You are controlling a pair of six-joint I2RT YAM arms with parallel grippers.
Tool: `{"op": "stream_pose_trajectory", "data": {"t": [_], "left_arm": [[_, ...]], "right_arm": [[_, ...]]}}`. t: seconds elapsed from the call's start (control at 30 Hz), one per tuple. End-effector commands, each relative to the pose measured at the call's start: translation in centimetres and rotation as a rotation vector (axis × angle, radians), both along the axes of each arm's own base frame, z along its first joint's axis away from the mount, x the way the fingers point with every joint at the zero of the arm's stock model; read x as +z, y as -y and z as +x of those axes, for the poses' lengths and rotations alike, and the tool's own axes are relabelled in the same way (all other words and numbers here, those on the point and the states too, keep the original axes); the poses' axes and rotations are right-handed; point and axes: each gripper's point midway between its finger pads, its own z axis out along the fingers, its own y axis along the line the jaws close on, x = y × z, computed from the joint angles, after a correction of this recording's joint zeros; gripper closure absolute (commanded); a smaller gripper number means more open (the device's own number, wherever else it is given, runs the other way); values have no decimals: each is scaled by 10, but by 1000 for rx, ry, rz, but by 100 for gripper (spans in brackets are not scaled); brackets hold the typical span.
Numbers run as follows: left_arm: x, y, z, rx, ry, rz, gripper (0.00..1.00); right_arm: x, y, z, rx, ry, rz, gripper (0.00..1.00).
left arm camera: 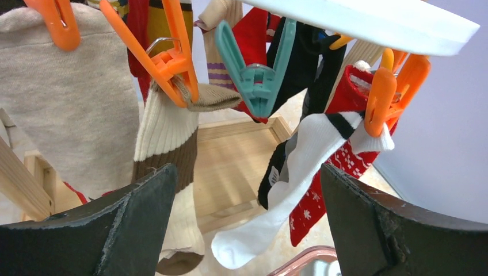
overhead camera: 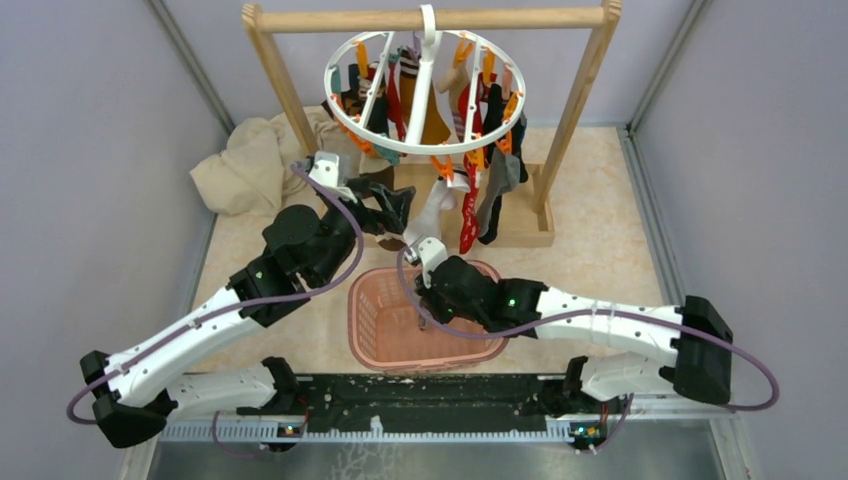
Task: Remove the socks clipped to the hanger
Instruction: Place the sock in the bin.
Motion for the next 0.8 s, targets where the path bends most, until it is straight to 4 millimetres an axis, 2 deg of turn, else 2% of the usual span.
{"op": "stream_pose_trajectory", "data": {"t": [0.0,0.17,0.37,0.47,0.53,0.6,0.67,0.77], "left_arm": [[-2,-3,-10,-37,-13,-5,1],[-4,-11,-16,-36,-22,-9,1],[-6,-21,-21,-25,-22,-6,1],[-6,-23,-22,-24,-25,1,1],[-8,-24,-22,-24,-30,8,1],[-9,-27,-23,-19,-32,9,1],[-10,-30,-24,-13,-33,12,1],[-10,-35,-26,-5,-33,14,1]], "right_arm": [[-12,-10,11,-63,-2,26,100],[-38,-8,15,-84,-36,-17,100],[-41,-3,18,-101,-43,-36,100],[-33,-2,16,-84,-41,-33,85],[-22,-4,12,-49,-39,-16,67],[-5,-4,7,-21,-30,21,53],[10,-1,4,-4,-18,48,47],[37,2,-3,42,2,88,44]]}}
